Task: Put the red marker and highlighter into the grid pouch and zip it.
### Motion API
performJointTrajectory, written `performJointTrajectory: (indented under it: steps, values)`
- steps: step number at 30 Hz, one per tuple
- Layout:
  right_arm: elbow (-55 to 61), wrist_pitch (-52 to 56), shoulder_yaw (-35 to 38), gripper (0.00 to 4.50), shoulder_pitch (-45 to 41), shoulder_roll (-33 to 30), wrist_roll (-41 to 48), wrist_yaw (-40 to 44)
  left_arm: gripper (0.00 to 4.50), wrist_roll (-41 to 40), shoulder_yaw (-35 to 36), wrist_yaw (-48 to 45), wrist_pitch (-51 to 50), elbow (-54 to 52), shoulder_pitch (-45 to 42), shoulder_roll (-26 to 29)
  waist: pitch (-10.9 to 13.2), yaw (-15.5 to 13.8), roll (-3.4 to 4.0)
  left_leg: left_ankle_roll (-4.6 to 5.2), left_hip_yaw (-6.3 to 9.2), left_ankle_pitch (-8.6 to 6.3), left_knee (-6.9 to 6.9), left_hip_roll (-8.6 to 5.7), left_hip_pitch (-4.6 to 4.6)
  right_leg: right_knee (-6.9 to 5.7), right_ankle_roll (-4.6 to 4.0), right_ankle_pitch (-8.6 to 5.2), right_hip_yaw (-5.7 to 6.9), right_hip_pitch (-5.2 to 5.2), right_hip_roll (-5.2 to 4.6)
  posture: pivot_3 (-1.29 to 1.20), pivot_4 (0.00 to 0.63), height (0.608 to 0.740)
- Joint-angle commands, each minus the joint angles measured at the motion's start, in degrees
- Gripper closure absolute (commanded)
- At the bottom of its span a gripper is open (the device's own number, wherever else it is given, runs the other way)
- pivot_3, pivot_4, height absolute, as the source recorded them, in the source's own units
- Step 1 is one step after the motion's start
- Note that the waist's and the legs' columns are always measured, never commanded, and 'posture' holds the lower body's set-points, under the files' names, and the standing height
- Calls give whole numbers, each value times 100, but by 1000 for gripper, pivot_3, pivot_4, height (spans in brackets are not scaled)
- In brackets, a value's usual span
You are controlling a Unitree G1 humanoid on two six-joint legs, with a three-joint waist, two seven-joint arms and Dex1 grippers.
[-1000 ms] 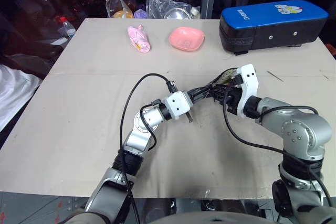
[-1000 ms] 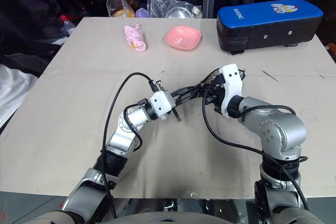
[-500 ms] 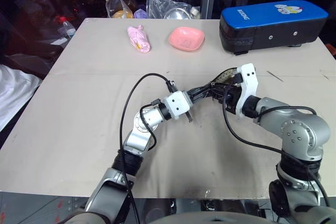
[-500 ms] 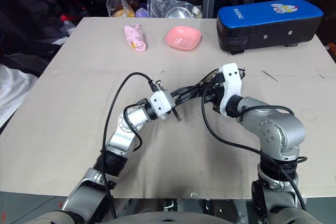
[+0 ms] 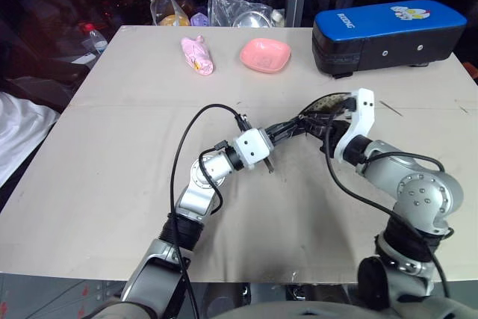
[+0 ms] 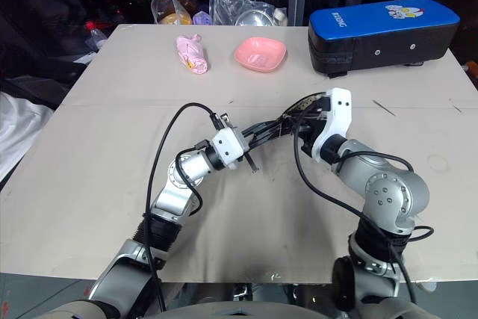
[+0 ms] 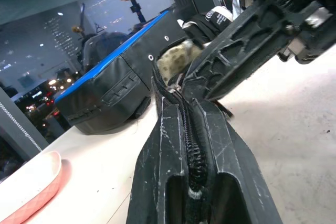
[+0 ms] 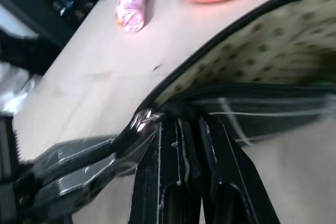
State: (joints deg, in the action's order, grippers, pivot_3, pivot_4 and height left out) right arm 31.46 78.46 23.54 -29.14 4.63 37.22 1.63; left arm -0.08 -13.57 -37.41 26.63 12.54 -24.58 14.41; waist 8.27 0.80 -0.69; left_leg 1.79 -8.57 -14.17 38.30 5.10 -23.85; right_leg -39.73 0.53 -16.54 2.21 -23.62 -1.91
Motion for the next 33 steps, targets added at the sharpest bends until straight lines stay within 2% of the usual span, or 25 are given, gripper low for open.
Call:
performJointTrajectory:
  steps: [1,4,6,15,21,27,33]
  values:
    - [219,-143,773,4416,-416,634,402,-678,4500,-42,-4,-3,34,-94,17,-10,1,5,2,0,0,0,0,0,0,0,0,0,0,0,0,0,150,740]
    - [142,-251,1140,4416,-606,964,718,-1208,4500,-51,2,-11,27,-97,24,-4,1,-5,2,0,4,0,-5,0,-2,3,0,0,4,0,-1,0,150,740]
    - [43,-369,1243,4416,-674,971,929,-1517,4500,-48,5,-7,20,-95,24,-4,1,-2,2,0,5,0,-5,-1,-6,6,0,0,5,0,-4,0,150,740]
    - [-216,-975,1167,4416,-596,916,1968,-2560,4500,-39,16,7,12,-93,30,2,1,30,2,-1,5,0,-10,1,-4,6,0,0,4,-1,-2,0,150,740]
    - [-579,-2232,1199,4416,-651,832,2809,-3554,4500,-24,24,27,21,-58,31,1,1,29,2,0,5,0,-10,1,-4,6,0,-1,3,-1,-3,0,150,740]
    - [-822,-3260,963,4416,-619,555,3329,-3983,4500,-12,37,48,36,-35,33,6,1,39,3,0,5,0,-11,3,-4,7,1,-1,2,-1,-2,0,150,740]
    - [-1071,-4372,863,4416,-654,362,3367,-4222,4500,-5,46,63,45,-20,38,17,1,27,3,0,4,0,-11,2,-4,9,1,-1,2,-1,-4,0,150,740]
